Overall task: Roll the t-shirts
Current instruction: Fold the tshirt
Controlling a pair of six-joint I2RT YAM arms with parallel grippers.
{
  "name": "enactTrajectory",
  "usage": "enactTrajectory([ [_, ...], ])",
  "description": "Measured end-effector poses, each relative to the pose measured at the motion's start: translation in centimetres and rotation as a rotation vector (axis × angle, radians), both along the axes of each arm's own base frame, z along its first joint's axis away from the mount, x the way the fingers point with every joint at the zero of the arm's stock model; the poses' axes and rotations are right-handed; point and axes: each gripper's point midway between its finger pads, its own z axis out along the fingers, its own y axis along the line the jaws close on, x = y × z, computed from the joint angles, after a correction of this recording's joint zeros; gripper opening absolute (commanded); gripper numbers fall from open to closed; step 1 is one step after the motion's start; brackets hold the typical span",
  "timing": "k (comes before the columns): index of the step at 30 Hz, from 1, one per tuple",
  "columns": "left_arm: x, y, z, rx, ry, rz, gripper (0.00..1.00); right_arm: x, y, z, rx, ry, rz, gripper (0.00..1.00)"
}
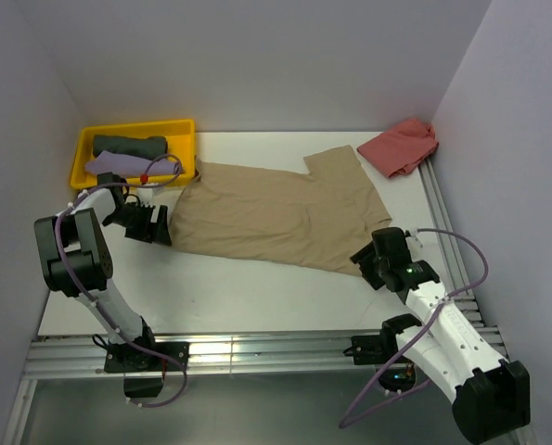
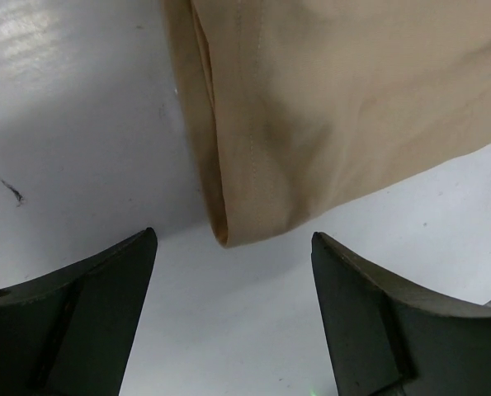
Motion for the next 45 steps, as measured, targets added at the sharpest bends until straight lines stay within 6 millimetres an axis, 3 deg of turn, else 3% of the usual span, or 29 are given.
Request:
enactTrajectory([
  [8, 0.5, -0.4, -0.2, -0.029, 0.0, 0.027, 0.73, -1.6, -0.5, -2.8, -0.011, 0.093, -0.024, 0.65],
  [14, 1.3, -0.8, -0.4, -0.036, -0.011, 0.045, 0.6, -1.9, -1.0, -3.8, -0.027, 0.142, -0.045, 0.65],
  [27, 2.0, -2.1, -0.9, -0.028, -0.011, 0.046, 0.26, -3.1, -3.3, -4.4, -0.074, 0.202, -0.132, 0.67],
  [38, 2.3, -2.0, -1.2, -0.023, -0.008, 0.063, 0.11, -2.6, -5.8, -5.2, -0.133, 0.238, -0.217, 0.65],
  [39, 2.3, -2.0, -1.2, -0.023, -0.008, 0.063, 0.08, -2.3, -5.9, -5.2, -0.141, 0.237, -0.215, 0.64],
  [42, 2.2, -2.0, -1.2, -0.024, -0.007, 0.063, 0.0, -1.6, -6.1, -5.3, -0.158, 0.238, -0.206, 0.43],
  [43, 2.2, -2.0, -1.2, -0.024, -0.008, 0.063, 0.0, -1.4, -6.1, -5.4, -0.162, 0.239, -0.198, 0.28],
  [45, 2.2, -2.0, -1.2, -0.024, -0.008, 0.062, 0.0, -1.1, -6.0, -5.4, -0.167, 0.238, -0.184, 0.1],
])
